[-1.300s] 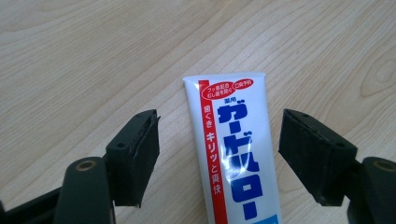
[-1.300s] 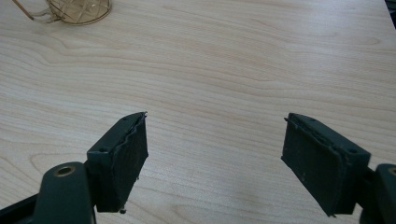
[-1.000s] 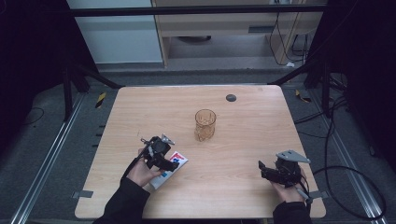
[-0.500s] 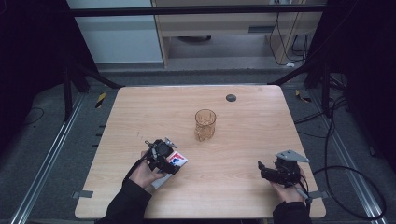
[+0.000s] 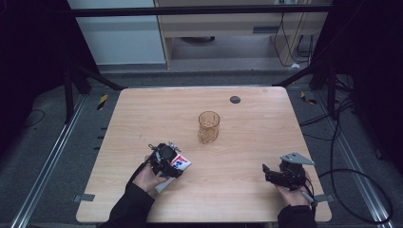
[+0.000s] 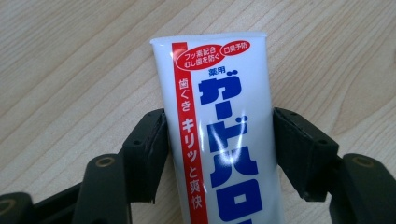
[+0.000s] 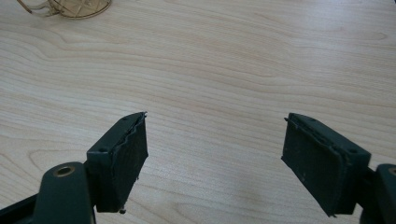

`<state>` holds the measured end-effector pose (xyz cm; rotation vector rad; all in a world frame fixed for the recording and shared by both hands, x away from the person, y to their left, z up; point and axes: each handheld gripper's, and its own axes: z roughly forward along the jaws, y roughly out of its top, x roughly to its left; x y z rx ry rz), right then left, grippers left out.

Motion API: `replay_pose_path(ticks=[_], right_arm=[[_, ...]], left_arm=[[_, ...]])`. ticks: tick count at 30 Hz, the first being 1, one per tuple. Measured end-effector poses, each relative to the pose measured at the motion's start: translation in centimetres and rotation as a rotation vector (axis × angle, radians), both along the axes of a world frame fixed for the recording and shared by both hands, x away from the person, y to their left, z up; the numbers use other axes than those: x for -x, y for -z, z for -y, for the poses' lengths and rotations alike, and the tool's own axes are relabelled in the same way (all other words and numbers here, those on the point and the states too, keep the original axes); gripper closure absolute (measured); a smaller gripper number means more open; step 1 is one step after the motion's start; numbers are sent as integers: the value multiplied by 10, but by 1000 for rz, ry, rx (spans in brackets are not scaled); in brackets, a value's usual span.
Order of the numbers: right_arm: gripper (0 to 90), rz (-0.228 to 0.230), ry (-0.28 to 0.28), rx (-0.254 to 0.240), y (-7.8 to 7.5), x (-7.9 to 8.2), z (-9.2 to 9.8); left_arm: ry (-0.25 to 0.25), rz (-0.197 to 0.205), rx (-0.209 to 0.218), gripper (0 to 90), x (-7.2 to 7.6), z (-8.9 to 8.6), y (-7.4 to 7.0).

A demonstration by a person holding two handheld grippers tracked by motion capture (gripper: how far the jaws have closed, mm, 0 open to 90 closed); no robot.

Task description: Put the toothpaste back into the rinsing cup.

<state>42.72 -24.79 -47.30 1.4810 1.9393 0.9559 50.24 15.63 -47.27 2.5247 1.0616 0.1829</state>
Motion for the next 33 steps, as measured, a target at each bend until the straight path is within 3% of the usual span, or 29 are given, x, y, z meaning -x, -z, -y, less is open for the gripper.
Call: replay_pose_path(ticks=[8,21,27,33], right_arm=[[221,-2,1,2,0,0,0],[223,-14,0,4,1,-1,1],[223,-14,2,1,0,0,2],[223,-12,6,-4,0,1,3]], left_arm=[[-12,-5,-10,415,2,2,-2],[-11,1,6,682,9,0,-13],[1,1,-1,709,13,-1,-15],[-4,50,34,715,20,-7,-29]])
